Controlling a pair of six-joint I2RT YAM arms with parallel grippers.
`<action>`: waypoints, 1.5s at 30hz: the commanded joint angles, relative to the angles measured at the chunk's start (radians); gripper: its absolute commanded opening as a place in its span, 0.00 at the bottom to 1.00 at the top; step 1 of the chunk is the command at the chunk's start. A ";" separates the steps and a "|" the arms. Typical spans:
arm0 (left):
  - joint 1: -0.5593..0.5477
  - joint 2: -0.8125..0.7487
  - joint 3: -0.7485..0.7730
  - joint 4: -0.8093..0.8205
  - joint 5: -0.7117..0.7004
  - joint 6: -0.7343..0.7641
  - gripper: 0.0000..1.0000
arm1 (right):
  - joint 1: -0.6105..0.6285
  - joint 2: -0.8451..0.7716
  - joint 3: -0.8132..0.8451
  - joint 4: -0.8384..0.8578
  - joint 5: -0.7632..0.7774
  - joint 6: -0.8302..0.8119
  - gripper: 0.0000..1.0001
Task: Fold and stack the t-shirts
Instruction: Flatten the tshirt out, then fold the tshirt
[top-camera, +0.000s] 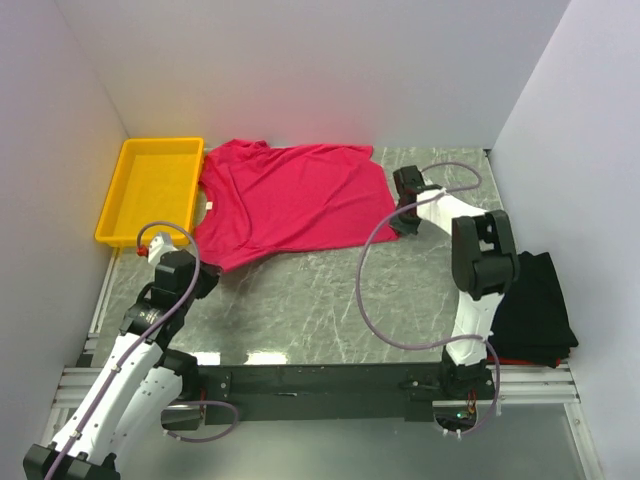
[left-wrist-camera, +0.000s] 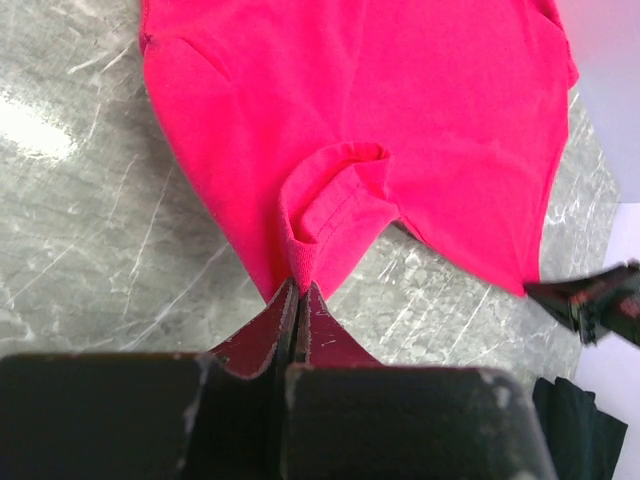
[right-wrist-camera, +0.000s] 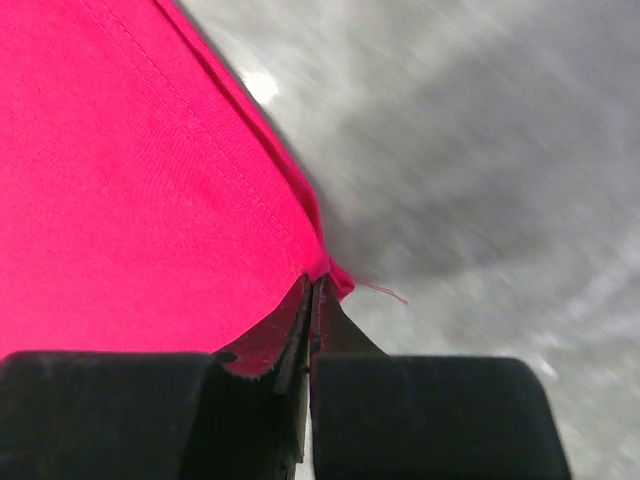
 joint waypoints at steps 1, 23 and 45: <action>-0.004 -0.015 0.025 -0.010 -0.017 0.035 0.01 | -0.053 -0.160 -0.117 0.029 -0.003 0.008 0.00; -0.005 -0.005 -0.028 0.085 0.039 0.015 0.01 | -0.167 -0.702 -0.604 0.170 -0.166 0.025 0.00; -0.004 0.883 0.601 0.235 -0.033 0.155 0.06 | -0.168 -0.249 -0.099 0.095 -0.241 0.042 0.00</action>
